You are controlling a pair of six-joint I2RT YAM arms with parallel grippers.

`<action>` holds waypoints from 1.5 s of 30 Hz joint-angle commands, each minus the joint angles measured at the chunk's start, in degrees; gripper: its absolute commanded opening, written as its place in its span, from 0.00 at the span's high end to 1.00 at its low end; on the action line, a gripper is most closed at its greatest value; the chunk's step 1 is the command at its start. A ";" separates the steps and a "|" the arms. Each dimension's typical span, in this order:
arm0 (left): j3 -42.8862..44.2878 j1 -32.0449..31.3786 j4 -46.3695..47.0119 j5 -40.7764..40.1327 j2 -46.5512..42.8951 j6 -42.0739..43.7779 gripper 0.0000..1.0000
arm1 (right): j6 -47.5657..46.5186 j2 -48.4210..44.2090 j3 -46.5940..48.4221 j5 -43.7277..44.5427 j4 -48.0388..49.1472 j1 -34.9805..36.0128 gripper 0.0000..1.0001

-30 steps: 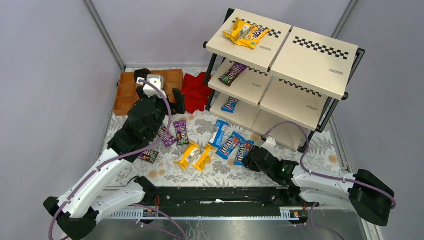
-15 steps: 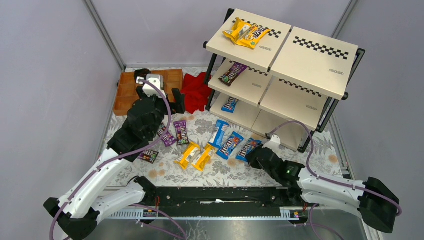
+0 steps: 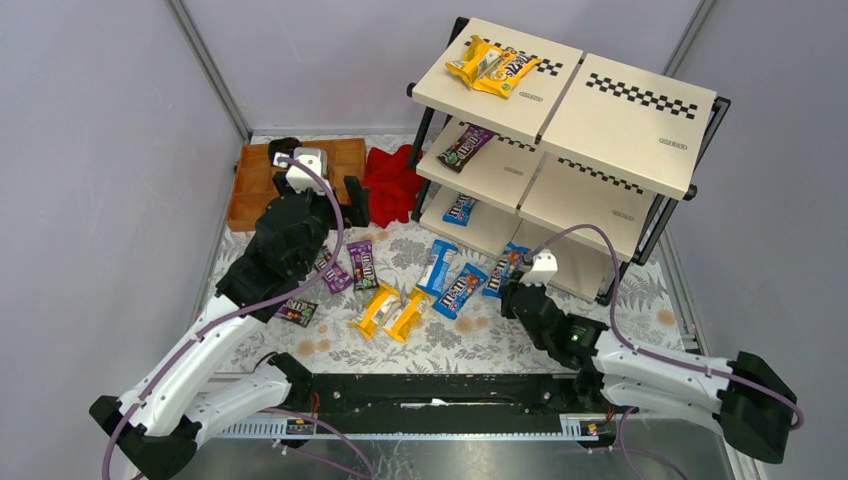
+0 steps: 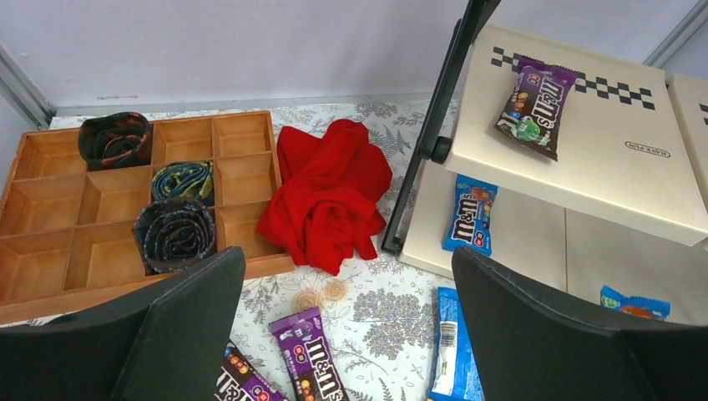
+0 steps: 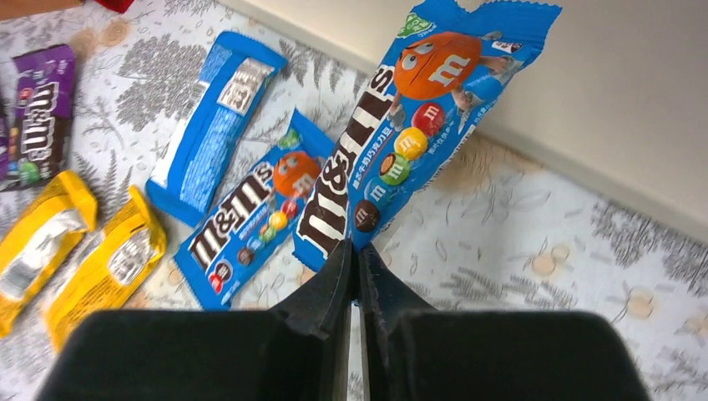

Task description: Place and organize the candy bags onto the shelf

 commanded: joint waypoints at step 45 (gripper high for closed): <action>-0.66 0.35 3.00 3.14 -2.67 -1.80 0.01 | -14.88 43.25 21.38 3.52 26.02 -15.22 0.54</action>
